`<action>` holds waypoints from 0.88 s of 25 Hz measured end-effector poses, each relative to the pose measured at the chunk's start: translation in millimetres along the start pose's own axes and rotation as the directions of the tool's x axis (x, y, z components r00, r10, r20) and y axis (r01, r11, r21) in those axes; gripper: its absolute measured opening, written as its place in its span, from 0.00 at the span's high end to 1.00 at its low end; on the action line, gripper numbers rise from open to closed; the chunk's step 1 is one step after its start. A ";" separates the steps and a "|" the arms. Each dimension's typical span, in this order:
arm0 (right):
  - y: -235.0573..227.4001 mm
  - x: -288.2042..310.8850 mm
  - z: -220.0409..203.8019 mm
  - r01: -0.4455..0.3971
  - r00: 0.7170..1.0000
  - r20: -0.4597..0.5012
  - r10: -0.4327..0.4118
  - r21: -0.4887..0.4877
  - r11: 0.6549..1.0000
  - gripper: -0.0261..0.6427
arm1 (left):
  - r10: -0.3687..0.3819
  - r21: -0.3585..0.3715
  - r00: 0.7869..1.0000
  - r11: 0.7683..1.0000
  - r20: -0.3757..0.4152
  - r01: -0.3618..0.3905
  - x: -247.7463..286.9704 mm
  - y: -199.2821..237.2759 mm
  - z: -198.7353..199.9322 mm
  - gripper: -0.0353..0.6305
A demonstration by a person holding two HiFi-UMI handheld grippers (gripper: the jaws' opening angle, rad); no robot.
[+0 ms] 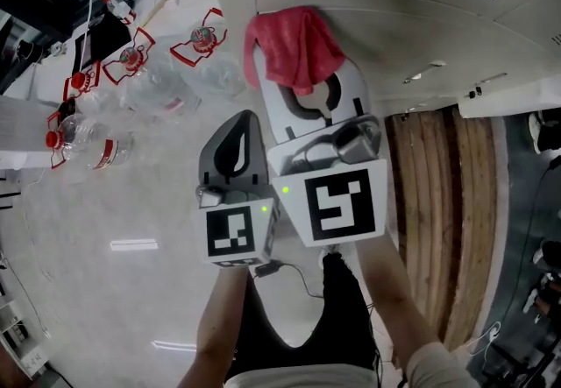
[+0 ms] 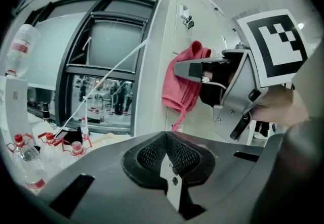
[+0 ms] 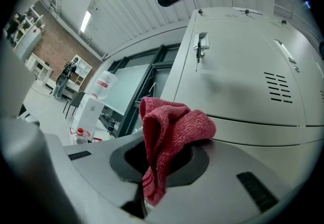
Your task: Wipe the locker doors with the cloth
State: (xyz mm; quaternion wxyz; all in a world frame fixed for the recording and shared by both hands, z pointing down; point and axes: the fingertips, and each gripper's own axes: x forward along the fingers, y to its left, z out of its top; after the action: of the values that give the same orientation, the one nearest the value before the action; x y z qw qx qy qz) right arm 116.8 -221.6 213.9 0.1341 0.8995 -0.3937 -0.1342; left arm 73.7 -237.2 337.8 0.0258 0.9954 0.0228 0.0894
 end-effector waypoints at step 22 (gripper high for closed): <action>-90.8 -40.6 -33.1 0.095 0.995 -0.030 -0.097 -0.042 0.995 0.91 | -0.061 0.000 0.998 0.998 -0.014 0.061 37.5 -62.9 -2.4 0.92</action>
State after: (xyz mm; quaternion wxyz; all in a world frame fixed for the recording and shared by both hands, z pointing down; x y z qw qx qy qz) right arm 162.7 -127.5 218.7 0.1522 0.9164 -0.3449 -0.1341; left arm 107.6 -172.4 343.3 0.0284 0.9936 0.0532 0.0957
